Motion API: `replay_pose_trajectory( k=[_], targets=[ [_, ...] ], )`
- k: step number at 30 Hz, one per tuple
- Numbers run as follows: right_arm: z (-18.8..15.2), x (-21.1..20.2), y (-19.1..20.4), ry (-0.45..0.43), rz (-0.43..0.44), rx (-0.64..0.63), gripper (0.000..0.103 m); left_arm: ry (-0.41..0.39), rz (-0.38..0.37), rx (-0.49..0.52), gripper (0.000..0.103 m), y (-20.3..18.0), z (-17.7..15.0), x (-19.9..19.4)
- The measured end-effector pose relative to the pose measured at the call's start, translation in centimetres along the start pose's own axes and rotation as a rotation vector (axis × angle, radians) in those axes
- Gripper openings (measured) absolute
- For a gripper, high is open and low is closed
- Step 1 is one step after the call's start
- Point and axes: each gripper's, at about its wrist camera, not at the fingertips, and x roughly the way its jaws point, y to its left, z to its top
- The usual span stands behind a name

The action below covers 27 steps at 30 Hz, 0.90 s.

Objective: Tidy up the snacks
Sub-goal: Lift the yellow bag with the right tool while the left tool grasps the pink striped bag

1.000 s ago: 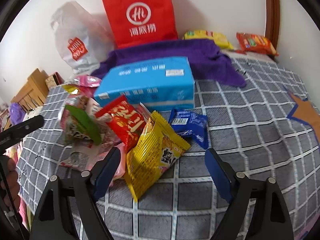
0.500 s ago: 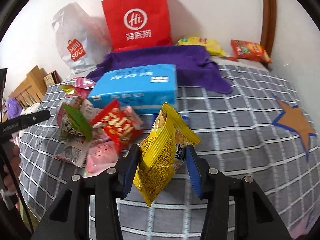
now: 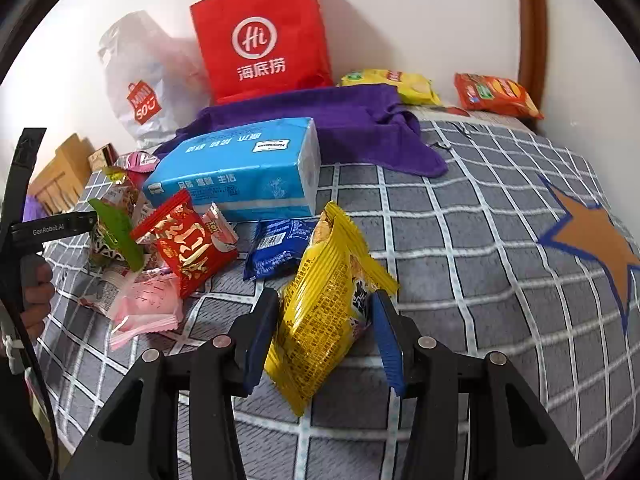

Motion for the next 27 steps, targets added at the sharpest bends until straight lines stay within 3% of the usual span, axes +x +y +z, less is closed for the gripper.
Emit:
replay_pose_trajectory(
  k=[9,15,22,27],
  targets=[
    [0.3,1.0,0.1,0.006,0.023,-0.069,0.051,-0.004,-0.109,-0.046,0.056,0.9,-0.4,1.2],
    [0.4,1.8,0.2,0.036,0.003,-0.071,0.056,-0.052,-0.066,-0.025,0.056,0.7,-0.7,1.4],
    [0.6,2.6,0.1,0.068,0.018,-0.064,0.062,-0.052,-0.081,-0.046,0.054,1.1,-0.6,1.1],
    [0.7,2.6,-0.1,0.067,0.03,-0.051,0.062,-0.045,-0.075,-0.033,0.049,0.7,-0.9,0.5]
  ],
)
